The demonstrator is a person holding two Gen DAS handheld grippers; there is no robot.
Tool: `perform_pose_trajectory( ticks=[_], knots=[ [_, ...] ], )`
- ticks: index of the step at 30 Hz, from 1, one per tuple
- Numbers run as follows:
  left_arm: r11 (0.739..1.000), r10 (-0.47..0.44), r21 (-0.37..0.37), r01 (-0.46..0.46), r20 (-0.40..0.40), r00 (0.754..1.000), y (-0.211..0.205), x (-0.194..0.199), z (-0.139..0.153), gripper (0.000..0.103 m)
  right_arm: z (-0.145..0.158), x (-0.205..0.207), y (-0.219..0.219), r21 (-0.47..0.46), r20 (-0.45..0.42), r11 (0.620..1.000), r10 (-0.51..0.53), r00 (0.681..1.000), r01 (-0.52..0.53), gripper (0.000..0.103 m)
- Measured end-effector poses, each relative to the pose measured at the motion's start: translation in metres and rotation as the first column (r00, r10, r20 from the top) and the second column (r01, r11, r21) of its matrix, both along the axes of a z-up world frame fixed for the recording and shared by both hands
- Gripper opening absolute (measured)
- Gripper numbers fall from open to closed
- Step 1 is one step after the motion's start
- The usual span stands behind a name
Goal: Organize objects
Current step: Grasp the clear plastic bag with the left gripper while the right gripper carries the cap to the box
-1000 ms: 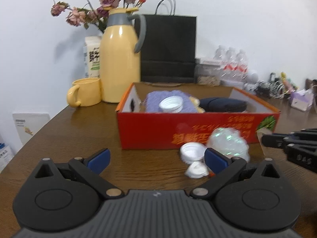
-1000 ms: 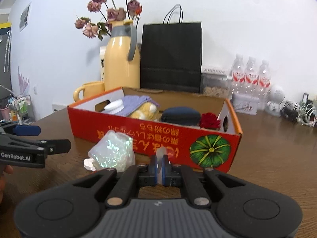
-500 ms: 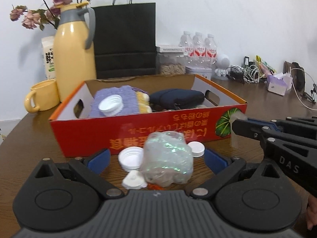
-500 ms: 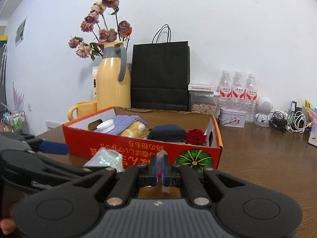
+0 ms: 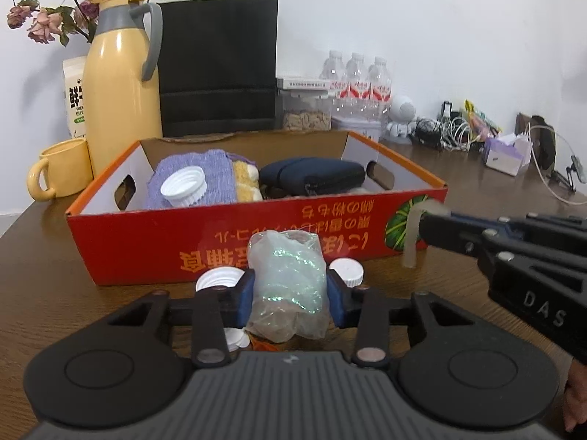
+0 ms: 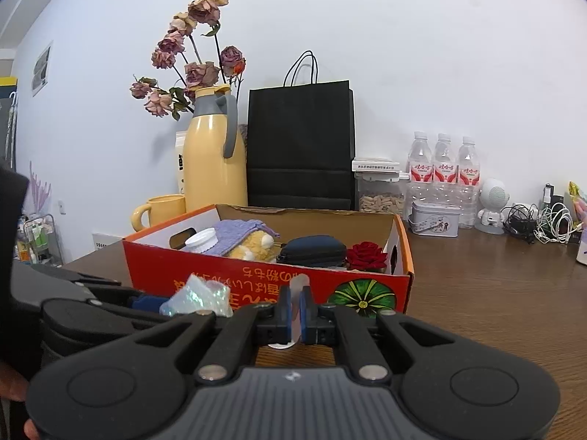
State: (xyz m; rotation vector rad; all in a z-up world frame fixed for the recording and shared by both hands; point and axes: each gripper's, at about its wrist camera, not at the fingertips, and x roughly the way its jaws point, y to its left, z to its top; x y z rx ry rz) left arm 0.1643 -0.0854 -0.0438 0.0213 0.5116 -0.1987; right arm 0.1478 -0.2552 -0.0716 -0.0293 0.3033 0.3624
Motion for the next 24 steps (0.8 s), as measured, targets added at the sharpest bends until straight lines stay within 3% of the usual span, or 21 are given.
perform_pose_trajectory(
  ticks=[14,24],
  knots=[
    [1.000,-0.006,-0.028,0.009,0.105,0.994,0.009,0.000,0.045,0.041,0.020,0.007,0.001,-0.029,0.039,1.000,0.008,0.999,-0.007,0.004],
    [0.998,0.035,-0.061,-0.026,0.154,0.988,0.011,0.045,0.066,0.040,0.049,0.060,0.008,-0.060,0.078,0.998,-0.023,0.997,0.028,0.004]
  ],
)
